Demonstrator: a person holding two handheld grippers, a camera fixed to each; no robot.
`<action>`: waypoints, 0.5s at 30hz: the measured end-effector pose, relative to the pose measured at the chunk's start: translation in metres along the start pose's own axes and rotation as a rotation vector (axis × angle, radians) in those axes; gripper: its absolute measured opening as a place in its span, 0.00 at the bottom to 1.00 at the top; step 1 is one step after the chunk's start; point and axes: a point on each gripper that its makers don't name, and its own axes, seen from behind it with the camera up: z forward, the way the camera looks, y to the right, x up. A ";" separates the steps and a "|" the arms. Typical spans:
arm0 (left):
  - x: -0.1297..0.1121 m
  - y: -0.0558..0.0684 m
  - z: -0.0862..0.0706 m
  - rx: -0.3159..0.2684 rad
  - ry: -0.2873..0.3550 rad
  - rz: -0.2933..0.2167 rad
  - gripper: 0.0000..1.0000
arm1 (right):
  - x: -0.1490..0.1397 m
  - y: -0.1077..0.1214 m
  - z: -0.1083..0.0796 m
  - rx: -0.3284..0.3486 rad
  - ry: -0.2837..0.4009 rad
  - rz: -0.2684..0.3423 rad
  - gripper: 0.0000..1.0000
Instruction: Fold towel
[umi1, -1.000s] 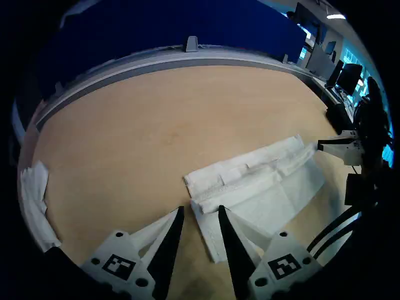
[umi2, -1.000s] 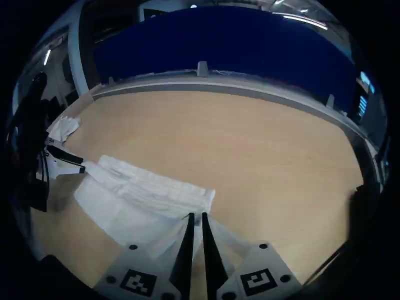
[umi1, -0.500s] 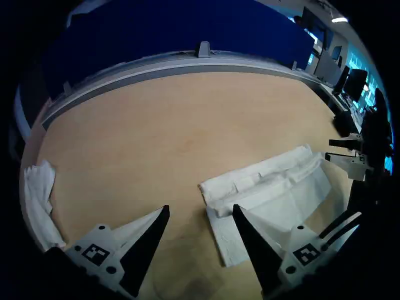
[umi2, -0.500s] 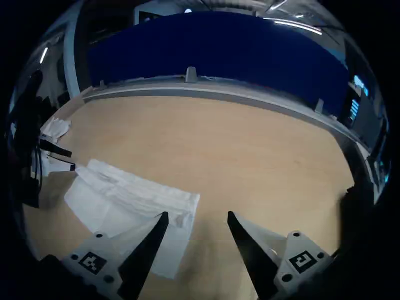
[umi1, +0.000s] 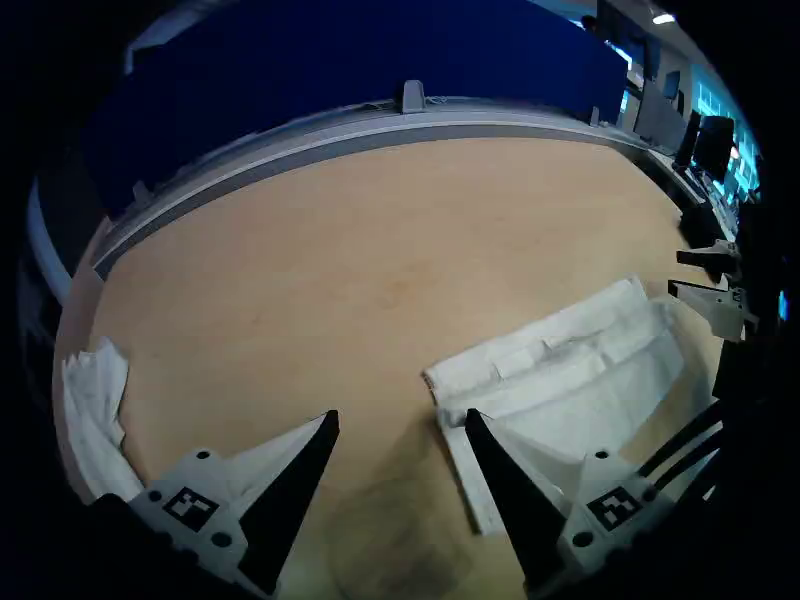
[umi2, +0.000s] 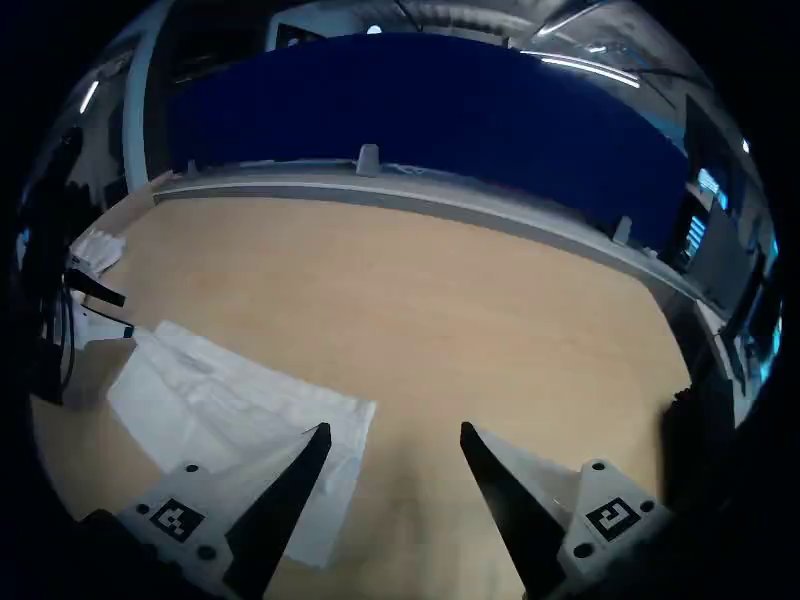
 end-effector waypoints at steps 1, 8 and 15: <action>0.002 -0.001 0.000 0.002 0.003 -0.003 0.94 | 0.002 0.001 0.001 -0.007 0.004 -0.004 1.00; 0.013 -0.007 0.001 0.016 0.009 0.001 0.94 | 0.009 -0.009 -0.005 0.026 0.016 -0.042 1.00; 0.016 -0.011 0.006 0.025 0.000 -0.011 0.94 | 0.003 -0.033 -0.016 0.093 0.018 -0.087 1.00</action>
